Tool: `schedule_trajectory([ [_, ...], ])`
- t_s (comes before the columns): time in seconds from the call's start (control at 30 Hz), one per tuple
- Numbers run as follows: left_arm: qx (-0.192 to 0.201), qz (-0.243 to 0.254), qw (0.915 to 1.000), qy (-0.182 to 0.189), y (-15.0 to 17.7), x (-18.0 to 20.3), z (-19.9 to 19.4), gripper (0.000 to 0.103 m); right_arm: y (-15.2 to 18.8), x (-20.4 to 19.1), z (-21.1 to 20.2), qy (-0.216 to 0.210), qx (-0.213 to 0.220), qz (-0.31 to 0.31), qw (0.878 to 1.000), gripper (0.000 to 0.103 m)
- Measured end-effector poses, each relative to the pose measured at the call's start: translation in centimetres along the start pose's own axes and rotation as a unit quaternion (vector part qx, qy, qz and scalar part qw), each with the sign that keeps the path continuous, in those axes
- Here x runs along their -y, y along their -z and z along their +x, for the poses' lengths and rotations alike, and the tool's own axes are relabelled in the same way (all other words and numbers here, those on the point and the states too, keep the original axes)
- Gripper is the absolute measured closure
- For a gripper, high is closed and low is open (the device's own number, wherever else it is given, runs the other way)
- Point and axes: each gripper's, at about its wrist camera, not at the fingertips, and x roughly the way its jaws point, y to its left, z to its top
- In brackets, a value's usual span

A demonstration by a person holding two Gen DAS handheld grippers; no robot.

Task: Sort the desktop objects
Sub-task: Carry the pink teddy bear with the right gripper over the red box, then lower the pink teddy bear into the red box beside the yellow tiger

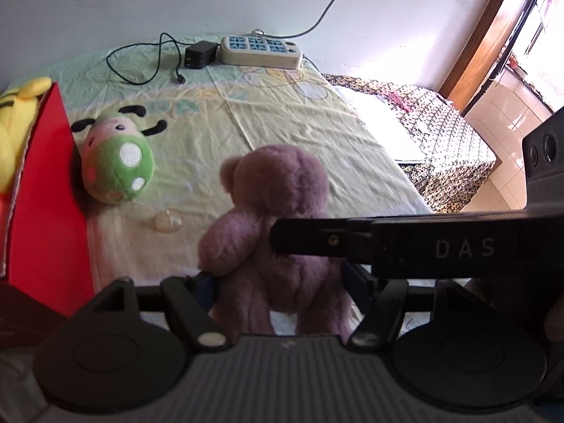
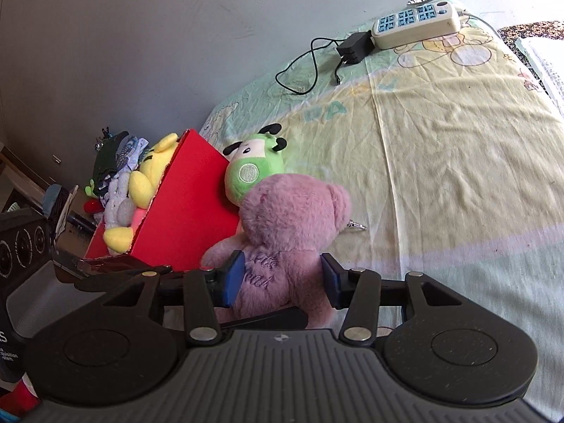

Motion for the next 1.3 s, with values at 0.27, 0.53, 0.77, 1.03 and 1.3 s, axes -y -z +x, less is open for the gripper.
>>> schedule_trajectory([
  [0.27,0.063,0.020,0.9978,0.005,-1.8,-0.3,-4.6,0.033,-1.3,-2.8,-1.8,-0.031,0.065,-0.009,0.997,0.054],
  [0.53,0.124,0.068,0.9898,0.011,-2.9,-4.0,-10.5,0.033,-2.2,-9.0,-1.6,-0.038,0.135,-0.023,0.990,0.054],
  [0.77,0.170,0.074,0.9826,0.010,-3.5,-10.8,-15.2,0.033,-2.4,-15.6,2.0,-0.053,0.177,-0.036,0.982,0.054],
  [1.03,0.170,0.092,0.9809,-0.015,-2.9,-18.2,-17.0,0.033,-1.2,-20.8,8.4,-0.052,0.198,-0.032,0.978,0.054],
  [1.3,0.144,0.089,0.9856,-0.009,-2.4,-23.2,-14.1,0.033,-0.3,-21.5,13.8,-0.005,0.205,-0.027,0.978,0.059],
])
